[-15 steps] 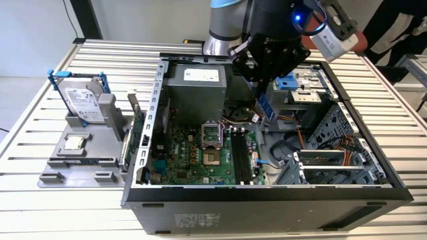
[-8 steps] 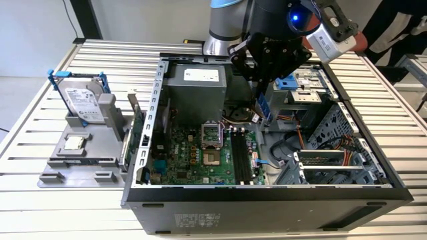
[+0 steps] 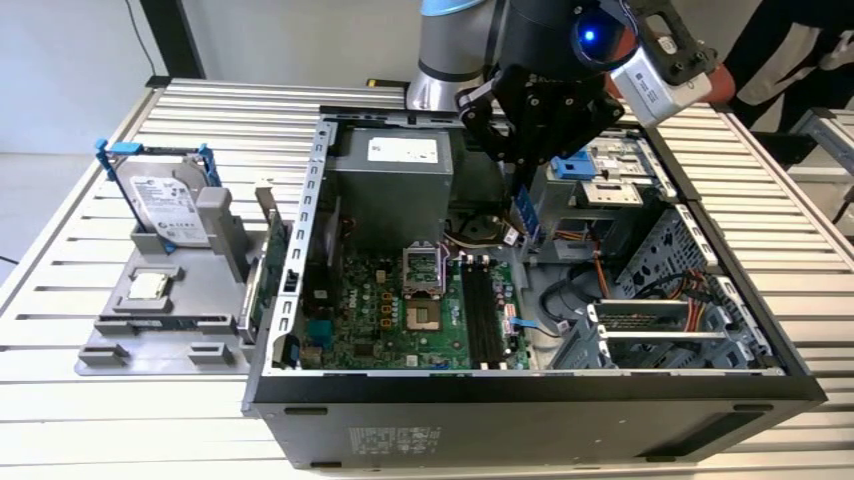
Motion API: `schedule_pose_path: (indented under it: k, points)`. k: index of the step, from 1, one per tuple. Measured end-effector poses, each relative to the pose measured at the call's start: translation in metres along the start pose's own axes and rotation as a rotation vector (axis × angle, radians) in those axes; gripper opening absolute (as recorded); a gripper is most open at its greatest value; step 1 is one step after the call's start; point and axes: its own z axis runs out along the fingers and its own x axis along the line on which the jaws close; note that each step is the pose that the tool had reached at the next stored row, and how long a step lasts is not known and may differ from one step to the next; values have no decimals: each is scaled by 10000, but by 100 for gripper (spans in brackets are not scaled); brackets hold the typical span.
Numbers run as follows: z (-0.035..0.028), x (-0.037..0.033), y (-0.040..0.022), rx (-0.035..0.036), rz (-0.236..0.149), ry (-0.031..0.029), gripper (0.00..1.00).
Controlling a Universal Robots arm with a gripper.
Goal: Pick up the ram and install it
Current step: 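Insert the ram into the slot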
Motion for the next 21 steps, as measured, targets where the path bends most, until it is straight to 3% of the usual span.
schedule_pose_path:
  k: [6,7,8,13,21]
  points:
    - [22,-5,0,1,10,0,0]
    - [117,-61,-6,1,26,0,0]
    - [147,-72,-6,1,31,0,0]
    - [201,-75,-7,1,42,0,0]
    - [345,-85,-9,2,68,0,0]
